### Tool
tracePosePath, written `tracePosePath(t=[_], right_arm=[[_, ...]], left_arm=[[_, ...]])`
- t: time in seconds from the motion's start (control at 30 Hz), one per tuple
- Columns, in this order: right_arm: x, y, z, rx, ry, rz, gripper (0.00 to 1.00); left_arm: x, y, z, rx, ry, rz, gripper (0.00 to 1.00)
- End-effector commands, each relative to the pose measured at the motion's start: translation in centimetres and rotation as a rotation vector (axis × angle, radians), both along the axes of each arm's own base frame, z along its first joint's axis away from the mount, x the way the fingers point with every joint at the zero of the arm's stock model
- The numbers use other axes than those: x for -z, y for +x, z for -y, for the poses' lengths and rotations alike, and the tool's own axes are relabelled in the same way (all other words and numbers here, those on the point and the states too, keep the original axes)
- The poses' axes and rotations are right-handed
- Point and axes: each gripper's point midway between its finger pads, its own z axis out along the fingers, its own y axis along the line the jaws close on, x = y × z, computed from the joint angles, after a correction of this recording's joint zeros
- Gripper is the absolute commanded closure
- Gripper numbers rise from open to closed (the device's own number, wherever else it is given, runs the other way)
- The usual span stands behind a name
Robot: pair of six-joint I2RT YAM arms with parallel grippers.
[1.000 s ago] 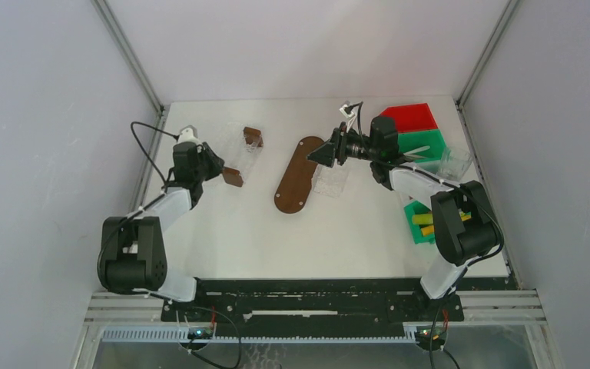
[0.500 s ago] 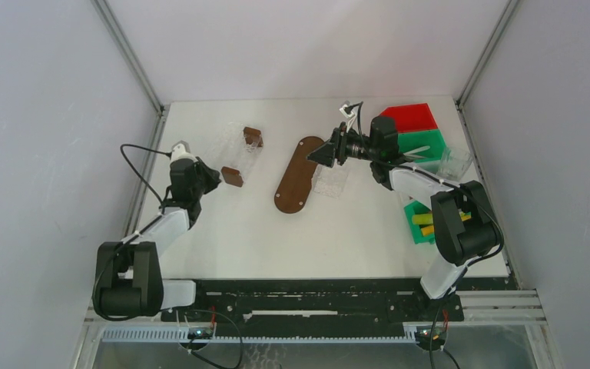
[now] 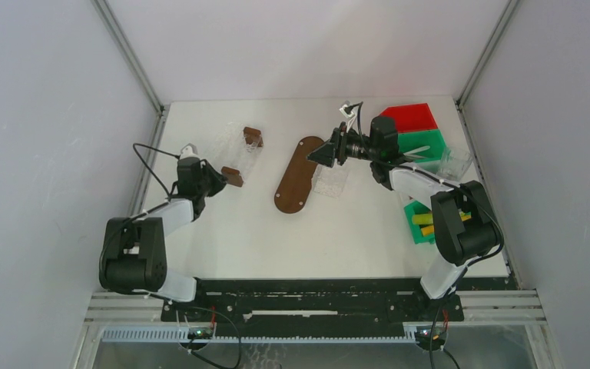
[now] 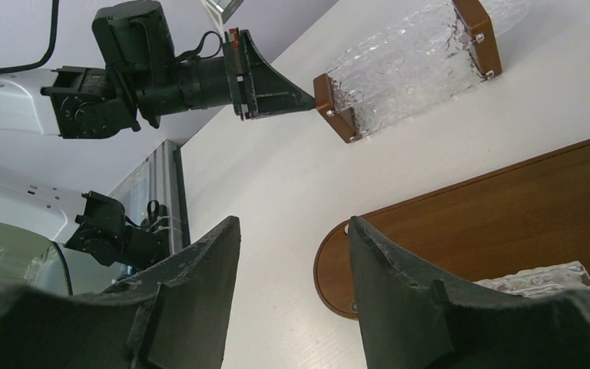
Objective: Prepare toiletry sets of a toothbrush and toothpaste on the tray
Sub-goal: Move the toothpaste holder to the center of the board, then pick up the cup from the storage box.
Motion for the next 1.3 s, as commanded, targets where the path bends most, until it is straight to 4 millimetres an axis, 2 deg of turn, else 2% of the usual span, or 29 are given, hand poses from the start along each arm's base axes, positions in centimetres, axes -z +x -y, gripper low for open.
tracePosePath(t=[0.0,0.3,0.43,0.57,0.67,0.8,0.87,0.9,0.97,1.1,1.17,1.27], right_arm=[[-2.4,0.7,-0.2,-0.001,0.015,0.096,0.38],[-2.4,0.7,-0.1,0.001,0.010,0.097,0.38],[-2.5,0.6,-0.1,0.000,0.010,0.102,0.38],[-3.3,0.0,-0.1,0.009,-0.011,0.129,0.38],[-4.6,-0.6,0.1,0.037,-0.033,0.170,0.38],[-6.1,-1.4,1.1,0.142,-0.118,0.224,0.37],[-6.7,-1.8,2.0,0.210,-0.159,0.230,0.37],[-7.1,-1.9,2.6,0.249,-0.170,0.231,0.36],[-7.9,-2.2,3.9,0.320,-0.187,0.234,0.33],[-9.5,-2.4,6.7,0.436,-0.220,0.258,0.24],[-10.1,-2.2,8.3,0.473,-0.212,0.250,0.16],[-11.1,-1.9,11.5,0.534,-0.176,0.201,0.15]], left_arm=[[-3.1,2.6,0.6,0.009,-0.039,0.089,0.97],[-3.4,3.8,0.8,0.037,-0.031,0.094,0.95],[-4.4,2.5,0.5,0.033,-0.008,0.116,0.94],[-7.2,0.1,0.8,0.068,0.011,0.211,0.92],[-12.5,-1.1,3.0,0.213,0.072,0.367,0.85],[-21.3,-2.7,6.5,0.339,0.173,0.588,0.52],[-25.5,-3.5,8.3,0.401,0.137,0.735,0.35],[-27.4,-4.0,9.1,0.434,0.095,0.806,0.20],[-30.3,-4.6,10.1,0.471,0.036,0.939,0.01],[-34.2,-5.0,11.4,0.526,-0.073,1.044,0.00],[-36.4,-5.3,12.6,0.592,-0.131,1.061,0.00],[-38.2,-5.5,14.3,0.657,-0.136,1.075,0.01]])
